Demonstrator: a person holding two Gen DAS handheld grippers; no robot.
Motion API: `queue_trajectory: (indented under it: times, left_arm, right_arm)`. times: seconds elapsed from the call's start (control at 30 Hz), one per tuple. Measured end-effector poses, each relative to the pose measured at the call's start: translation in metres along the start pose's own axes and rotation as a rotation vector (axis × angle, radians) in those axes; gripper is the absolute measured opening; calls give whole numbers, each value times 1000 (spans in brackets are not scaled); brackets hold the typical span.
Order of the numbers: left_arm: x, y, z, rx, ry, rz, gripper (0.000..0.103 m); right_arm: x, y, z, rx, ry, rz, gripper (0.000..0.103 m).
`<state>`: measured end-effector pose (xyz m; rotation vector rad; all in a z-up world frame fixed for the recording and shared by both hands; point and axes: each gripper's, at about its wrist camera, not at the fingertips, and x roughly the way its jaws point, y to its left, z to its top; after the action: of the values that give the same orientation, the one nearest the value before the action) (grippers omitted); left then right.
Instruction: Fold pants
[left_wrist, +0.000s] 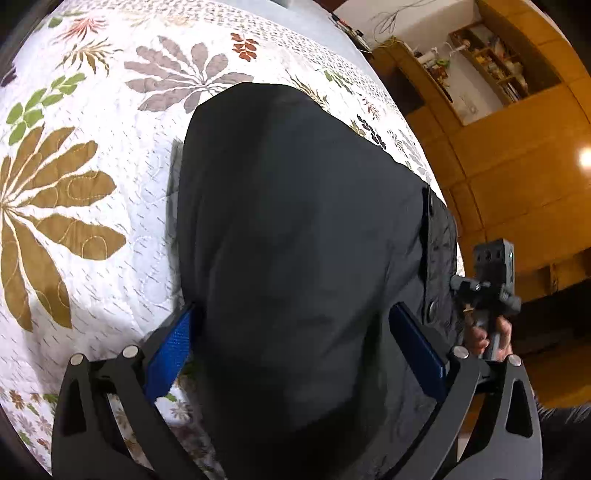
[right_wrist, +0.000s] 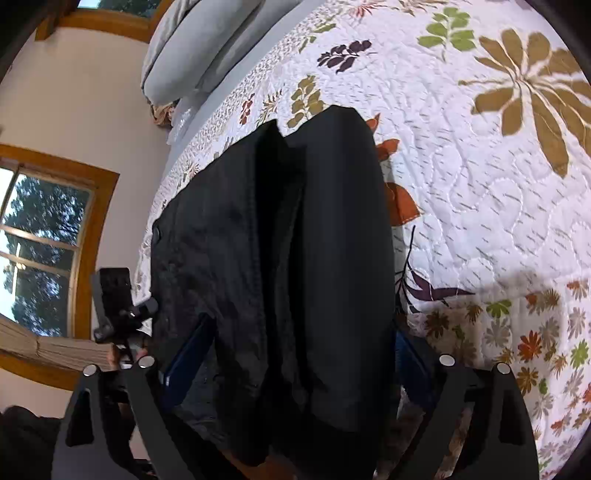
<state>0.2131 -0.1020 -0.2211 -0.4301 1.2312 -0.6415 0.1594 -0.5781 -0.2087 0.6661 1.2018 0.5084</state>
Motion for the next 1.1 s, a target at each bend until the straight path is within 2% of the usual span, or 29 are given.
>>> queue_trajectory:
  times: [0.03, 0.13, 0.27, 0.47, 0.87, 1.1]
  left_arm:
    - [1, -2, 1, 10, 3, 13, 99]
    - [6, -20, -2, 94, 7, 114, 97]
    - [0, -19, -4, 98, -16, 105, 82]
    - [-7, -25, -7, 118, -39, 128, 70]
    - [-14, -26, -5, 139, -85, 176, 64]
    - [-19, -14, 12, 121, -120, 193, 64]
  right_arm:
    - [0, 2, -1, -9, -3, -8, 84]
    - [-1, 6, -4, -28, -15, -19, 75]
    - [-6, 17, -5, -96, -29, -34, 53]
    - [-3, 30, 1, -146, -41, -50, 43]
    - [-2, 51, 15, -217, -82, -45, 36]
    - [10, 62, 37, -248, -92, -35, 36]
